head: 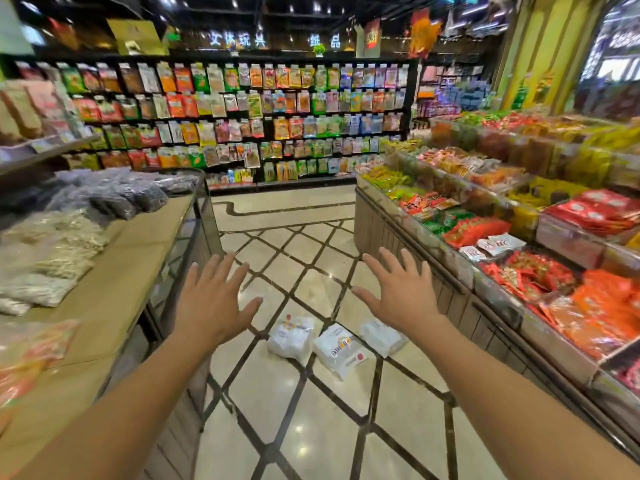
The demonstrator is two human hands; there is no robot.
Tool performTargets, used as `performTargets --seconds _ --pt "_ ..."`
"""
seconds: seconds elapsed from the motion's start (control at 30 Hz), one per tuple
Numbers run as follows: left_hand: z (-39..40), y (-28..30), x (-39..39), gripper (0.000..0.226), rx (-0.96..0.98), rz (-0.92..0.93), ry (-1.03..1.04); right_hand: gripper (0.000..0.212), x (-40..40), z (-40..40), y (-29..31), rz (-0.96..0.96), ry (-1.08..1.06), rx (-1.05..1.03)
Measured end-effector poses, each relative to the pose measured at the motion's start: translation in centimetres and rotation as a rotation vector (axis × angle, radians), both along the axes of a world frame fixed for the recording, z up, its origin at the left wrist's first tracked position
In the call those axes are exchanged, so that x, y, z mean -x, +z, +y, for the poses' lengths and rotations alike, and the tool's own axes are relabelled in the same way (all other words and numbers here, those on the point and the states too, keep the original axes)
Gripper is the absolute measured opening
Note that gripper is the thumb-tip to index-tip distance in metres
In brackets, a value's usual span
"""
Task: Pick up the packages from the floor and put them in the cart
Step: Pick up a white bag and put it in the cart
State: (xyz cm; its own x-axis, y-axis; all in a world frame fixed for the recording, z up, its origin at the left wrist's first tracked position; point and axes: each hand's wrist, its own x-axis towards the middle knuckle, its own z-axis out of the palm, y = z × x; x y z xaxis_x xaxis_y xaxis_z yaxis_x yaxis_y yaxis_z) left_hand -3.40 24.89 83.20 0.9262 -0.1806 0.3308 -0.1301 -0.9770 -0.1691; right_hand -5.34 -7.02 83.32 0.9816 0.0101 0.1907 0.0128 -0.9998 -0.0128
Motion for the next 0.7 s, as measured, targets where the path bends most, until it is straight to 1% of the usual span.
performTargets --seconds 0.1,0.17,0.23,0.33,0.4,0.47,0.57,0.7 --pt "-0.1 -1.0 -6.1 0.08 -0.012 0.019 -0.001 0.083 -5.9 0.2 -0.7 -0.001 0.001 -0.009" --pt "0.1 -1.8 -10.6 0.08 0.021 0.022 -0.01 0.095 -10.2 0.5 -1.2 -0.016 0.005 -0.016" --pt "0.4 -2.7 -14.9 0.084 0.062 0.028 -0.019 0.099 -14.0 0.9 -1.7 -0.014 0.015 -0.013" --pt "0.5 -3.9 -22.3 0.084 0.106 0.073 -0.033 0.094 -20.0 1.8 -2.7 0.029 0.007 -0.006" --pt "0.3 -4.1 -27.2 0.083 0.146 0.087 -0.052 0.092 -24.4 2.3 -3.2 0.015 -0.001 -0.01" --pt "0.3 -4.3 -31.8 0.083 0.138 0.107 -0.073 0.091 -28.7 2.5 -3.9 0.01 -0.004 -0.008" --pt "0.7 -4.8 -37.6 0.082 0.121 0.115 -0.086 0.085 -34.1 3.4 -4.8 0.065 -0.009 -0.007" --pt "1.4 -5.7 -43.9 0.082 0.091 0.144 -0.08 0.088 -41.0 4.4 -5.8 0.087 0.009 -0.015"
